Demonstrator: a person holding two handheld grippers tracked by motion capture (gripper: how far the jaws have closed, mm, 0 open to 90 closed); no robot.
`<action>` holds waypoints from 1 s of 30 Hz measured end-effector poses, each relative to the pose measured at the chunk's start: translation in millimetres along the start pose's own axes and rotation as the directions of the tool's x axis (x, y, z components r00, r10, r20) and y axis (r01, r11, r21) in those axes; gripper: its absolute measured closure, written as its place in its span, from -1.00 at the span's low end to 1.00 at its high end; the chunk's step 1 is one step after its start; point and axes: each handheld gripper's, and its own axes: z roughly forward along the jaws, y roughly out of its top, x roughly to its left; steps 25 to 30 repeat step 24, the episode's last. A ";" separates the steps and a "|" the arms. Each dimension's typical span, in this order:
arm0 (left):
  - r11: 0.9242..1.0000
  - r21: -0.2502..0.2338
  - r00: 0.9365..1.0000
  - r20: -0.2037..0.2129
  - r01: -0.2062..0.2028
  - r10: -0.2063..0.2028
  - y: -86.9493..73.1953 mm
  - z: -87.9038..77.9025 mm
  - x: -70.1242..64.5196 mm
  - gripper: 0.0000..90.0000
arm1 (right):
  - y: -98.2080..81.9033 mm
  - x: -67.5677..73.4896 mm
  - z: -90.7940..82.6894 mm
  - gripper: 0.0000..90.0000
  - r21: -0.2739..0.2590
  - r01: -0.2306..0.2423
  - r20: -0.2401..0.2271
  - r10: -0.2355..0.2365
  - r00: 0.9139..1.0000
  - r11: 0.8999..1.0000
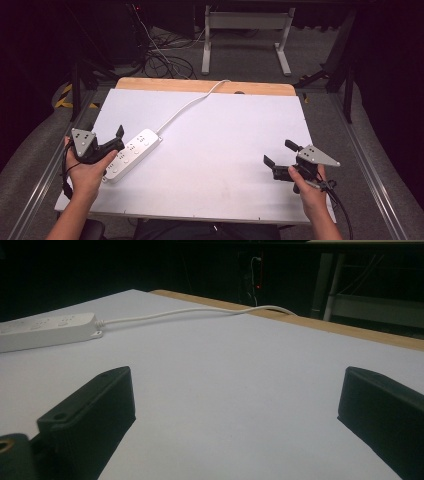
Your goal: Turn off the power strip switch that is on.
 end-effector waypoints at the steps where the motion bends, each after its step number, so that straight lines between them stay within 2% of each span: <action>1: 1.000 0.000 1.000 0.000 0.000 0.000 0.0 0.0 0.1 -0.86 | -0.1 0.1 0.4 -0.95 0.001 0.001 -0.001 -0.001 1.000 1.000; 30: 1.000 0.019 1.000 -0.001 0.000 0.000 -1.9 -0.5 1.7 -0.85 | -0.4 -0.3 3.3 -0.95 0.005 -0.003 -0.003 0.003 1.000 1.000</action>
